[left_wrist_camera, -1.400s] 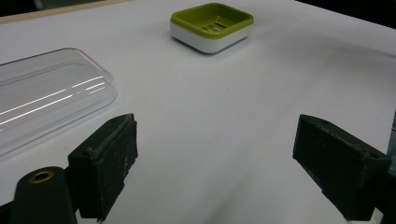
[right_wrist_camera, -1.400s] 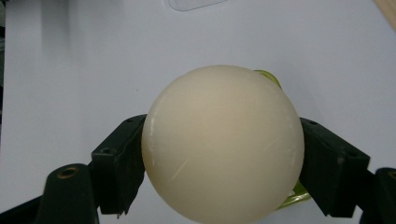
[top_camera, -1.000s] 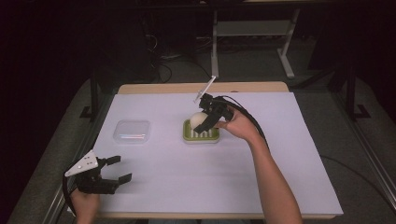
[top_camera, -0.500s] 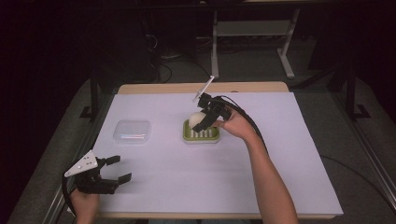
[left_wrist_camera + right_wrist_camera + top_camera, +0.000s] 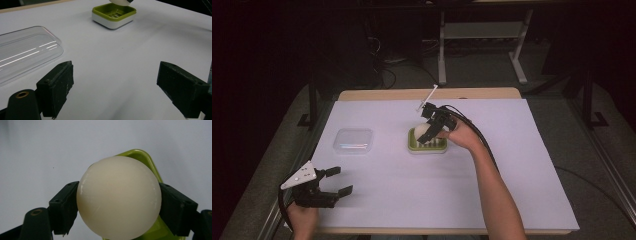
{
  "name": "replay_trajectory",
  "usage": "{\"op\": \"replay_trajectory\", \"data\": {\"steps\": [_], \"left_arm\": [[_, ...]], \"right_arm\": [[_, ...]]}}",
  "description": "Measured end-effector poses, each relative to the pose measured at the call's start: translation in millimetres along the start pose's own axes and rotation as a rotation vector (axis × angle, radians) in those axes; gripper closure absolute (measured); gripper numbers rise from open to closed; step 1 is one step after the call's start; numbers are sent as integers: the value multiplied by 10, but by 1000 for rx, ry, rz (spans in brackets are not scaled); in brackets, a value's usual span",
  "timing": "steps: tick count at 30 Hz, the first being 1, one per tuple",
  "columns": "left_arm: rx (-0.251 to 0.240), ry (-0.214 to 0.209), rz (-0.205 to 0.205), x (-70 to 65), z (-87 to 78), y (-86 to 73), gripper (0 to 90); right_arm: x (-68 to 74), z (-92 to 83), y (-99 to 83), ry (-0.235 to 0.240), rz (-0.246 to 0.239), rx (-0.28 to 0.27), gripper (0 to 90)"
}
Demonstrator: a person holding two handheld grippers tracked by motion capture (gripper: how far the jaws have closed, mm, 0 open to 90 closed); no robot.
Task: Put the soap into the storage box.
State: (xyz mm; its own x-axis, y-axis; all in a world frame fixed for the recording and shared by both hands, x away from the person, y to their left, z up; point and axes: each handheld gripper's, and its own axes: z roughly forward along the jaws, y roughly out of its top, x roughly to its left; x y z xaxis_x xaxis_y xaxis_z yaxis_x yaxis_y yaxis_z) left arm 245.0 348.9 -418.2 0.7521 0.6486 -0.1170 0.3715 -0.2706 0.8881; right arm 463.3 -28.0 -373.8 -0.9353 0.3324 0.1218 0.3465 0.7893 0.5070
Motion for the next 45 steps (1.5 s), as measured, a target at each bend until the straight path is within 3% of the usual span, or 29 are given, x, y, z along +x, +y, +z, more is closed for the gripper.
{"op": "replay_trajectory", "data": {"steps": [12, 27, 45], "left_arm": [[0, -1, 2, -6, 4, 2, 132], [0, -1, 3, -13, 12, 4, 132], [4, -6, 5, -12, 24, 4, 132]], "right_arm": [[-36, 89, -36, -12, 20, 41, 220], [-93, 162, -123, -21, 59, 46, 220], [-115, 194, -149, -37, 69, 44, 242]]}}
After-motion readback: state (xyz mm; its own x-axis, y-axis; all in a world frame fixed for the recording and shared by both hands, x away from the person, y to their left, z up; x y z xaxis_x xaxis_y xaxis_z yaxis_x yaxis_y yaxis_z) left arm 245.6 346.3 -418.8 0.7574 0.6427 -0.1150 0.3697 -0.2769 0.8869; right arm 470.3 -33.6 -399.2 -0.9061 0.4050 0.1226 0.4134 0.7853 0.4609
